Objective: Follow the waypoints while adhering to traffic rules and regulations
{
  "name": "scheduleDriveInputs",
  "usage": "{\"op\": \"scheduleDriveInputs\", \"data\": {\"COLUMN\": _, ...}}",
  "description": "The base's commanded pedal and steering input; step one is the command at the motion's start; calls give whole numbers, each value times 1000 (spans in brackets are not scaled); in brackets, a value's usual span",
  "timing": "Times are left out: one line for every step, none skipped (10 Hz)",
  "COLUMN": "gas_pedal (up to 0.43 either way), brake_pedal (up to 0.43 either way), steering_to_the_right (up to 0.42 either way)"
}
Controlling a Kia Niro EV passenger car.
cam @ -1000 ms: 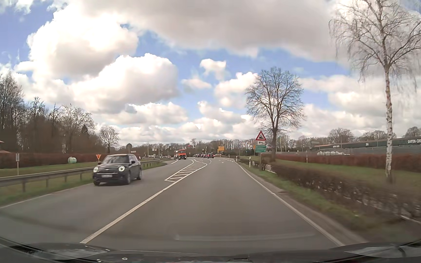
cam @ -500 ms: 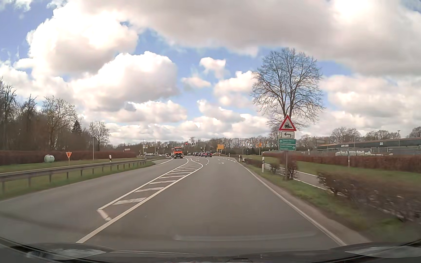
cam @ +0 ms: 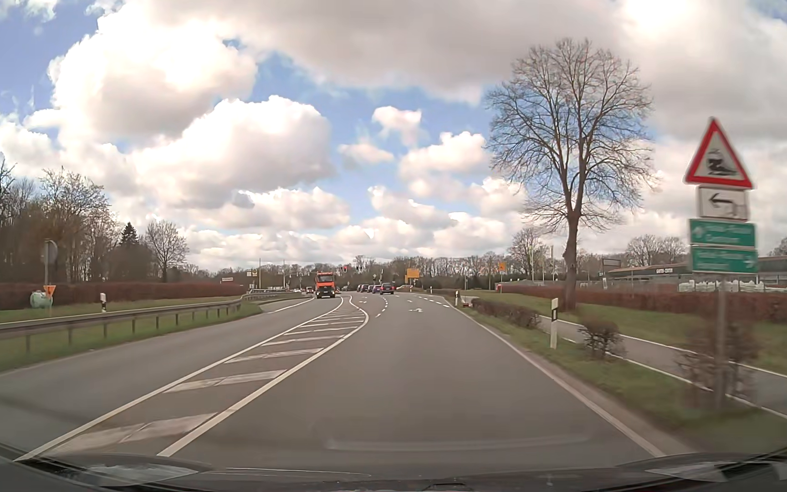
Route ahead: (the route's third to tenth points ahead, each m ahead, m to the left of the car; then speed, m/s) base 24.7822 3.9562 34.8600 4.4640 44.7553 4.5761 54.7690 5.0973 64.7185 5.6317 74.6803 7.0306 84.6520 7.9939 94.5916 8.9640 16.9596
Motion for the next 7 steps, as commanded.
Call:
{"op": "scheduleDriveInputs", "data": {"gas_pedal": 0, "brake_pedal": 165, "steering_to_the_right": 1}}
{"op": "scheduleDriveInputs", "data": {"gas_pedal": 0, "brake_pedal": 165, "steering_to_the_right": 1}}
{"op": "scheduleDriveInputs", "data": {"gas_pedal": 0, "brake_pedal": 159, "steering_to_the_right": 2}}
{"op": "scheduleDriveInputs", "data": {"gas_pedal": 0, "brake_pedal": 159, "steering_to_the_right": 2}}
{"op": "scheduleDriveInputs", "data": {"gas_pedal": 0, "brake_pedal": 140, "steering_to_the_right": 4}}
{"op": "scheduleDriveInputs", "data": {"gas_pedal": 0, "brake_pedal": 128, "steering_to_the_right": 7}}
{"op": "scheduleDriveInputs", "data": {"gas_pedal": 0, "brake_pedal": 116, "steering_to_the_right": 8}}
